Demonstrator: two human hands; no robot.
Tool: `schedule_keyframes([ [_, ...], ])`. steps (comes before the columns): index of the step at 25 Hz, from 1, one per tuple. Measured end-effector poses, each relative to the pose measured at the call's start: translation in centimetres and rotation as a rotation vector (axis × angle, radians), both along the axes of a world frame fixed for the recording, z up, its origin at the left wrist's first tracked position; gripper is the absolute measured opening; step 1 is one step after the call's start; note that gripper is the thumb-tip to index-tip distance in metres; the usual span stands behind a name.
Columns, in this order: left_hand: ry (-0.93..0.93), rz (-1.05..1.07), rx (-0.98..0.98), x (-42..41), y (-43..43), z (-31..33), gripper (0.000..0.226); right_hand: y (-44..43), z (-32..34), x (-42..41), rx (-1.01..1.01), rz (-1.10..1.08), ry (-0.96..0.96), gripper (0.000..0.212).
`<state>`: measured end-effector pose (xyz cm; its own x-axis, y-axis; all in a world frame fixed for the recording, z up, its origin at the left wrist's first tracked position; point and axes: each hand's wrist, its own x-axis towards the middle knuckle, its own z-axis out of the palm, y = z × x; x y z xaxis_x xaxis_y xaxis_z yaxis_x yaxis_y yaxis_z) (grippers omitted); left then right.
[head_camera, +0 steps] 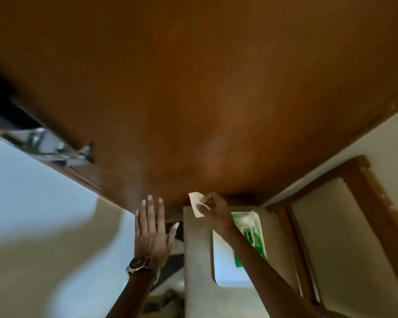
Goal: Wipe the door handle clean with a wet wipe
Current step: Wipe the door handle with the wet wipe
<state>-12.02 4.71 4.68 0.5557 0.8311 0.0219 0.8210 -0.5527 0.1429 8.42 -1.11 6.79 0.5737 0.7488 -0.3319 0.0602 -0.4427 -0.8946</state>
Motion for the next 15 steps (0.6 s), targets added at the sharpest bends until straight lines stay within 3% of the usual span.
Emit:
schedule_keyframes([
  [7,-0.233,-0.027,0.522,-4.0,9.0,19.6,0.086,7.9,19.3,-7.4,0.341,0.160,0.079,0.019],
  [11,-0.263,-0.041,0.749,-4.5,13.1,30.1,0.088,10.8,24.5,-10.6,0.425,0.184,0.032,0.012],
  [15,-0.255,0.022,0.858,-2.1,16.7,41.6,0.091,13.0,25.8,-13.5,0.377,0.033,-0.022,0.005],
])
